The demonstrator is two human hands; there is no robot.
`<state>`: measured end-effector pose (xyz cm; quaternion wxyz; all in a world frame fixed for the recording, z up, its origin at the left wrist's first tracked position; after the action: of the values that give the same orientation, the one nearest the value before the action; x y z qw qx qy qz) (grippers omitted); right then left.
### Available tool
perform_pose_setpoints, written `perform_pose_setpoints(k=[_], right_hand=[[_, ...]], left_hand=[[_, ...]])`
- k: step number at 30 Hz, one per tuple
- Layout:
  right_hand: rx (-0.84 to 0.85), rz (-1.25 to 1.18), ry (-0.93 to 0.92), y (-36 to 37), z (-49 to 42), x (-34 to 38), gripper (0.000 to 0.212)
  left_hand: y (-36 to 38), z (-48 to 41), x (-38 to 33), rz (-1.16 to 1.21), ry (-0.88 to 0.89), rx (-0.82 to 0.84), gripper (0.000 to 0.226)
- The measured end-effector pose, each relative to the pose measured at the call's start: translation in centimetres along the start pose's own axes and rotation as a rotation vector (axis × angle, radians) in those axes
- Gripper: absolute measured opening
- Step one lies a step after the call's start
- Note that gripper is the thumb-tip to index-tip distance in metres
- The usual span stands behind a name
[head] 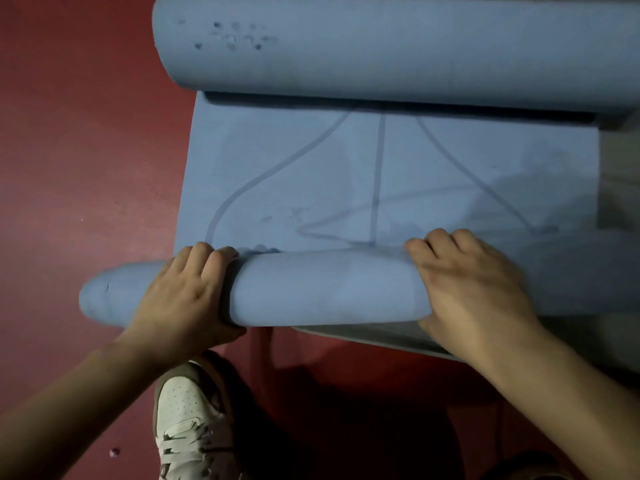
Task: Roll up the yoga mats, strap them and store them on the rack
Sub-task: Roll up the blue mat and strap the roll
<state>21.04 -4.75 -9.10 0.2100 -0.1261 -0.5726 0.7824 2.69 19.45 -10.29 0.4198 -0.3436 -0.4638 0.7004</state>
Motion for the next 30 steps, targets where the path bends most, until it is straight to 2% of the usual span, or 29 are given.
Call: perform_pose_setpoints(k=[7,14,19,23,26,30], right_hand=[[-0.017,-0.056,0.045,0.2,-0.3,-0.6,0.081],[0.002,-0.116,0.075,0.0,-0.4,-0.9,0.074],[0.021,-0.057,0.075,-0.3,-0.8,-0.6,0.073],[-0.015,-0.111,0.058,-0.9,-0.6,-0.5,0.088],[-0.031,-0.133,0.041,-1.3,-0.7,-0.2,0.078],[-0.083,-0.184,0.113,-1.9,-0.6,-0.2,0.069]], left_hand=[[-0.4,-0.7,0.2,0.009,0.032,0.021,0.094],[-1.5,-1.8,0.6,-0.038,0.144,0.001,0.089],[-1.8,-1.6,0.3,0.019,0.143,-0.017,0.083],[-2.1,-1.9,0.4,0.061,0.136,-0.004,0.08],[-2.2,-2.1,0.8,0.054,0.15,-0.01,0.078],[-2.4,-2.1,1.2,0.089,0.112,-0.041,0.081]])
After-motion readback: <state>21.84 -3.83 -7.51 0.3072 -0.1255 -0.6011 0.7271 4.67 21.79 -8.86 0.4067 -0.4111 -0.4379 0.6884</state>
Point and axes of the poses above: each hand's wrist, its own z-axis away from the middle knuckle, its own y-axis out of the palm, x = y × z, the point moved 5 cm from there along -z, towards the middle knuckle, and after that the axes turned 8 degrees about -y, right-handed, at the moved point
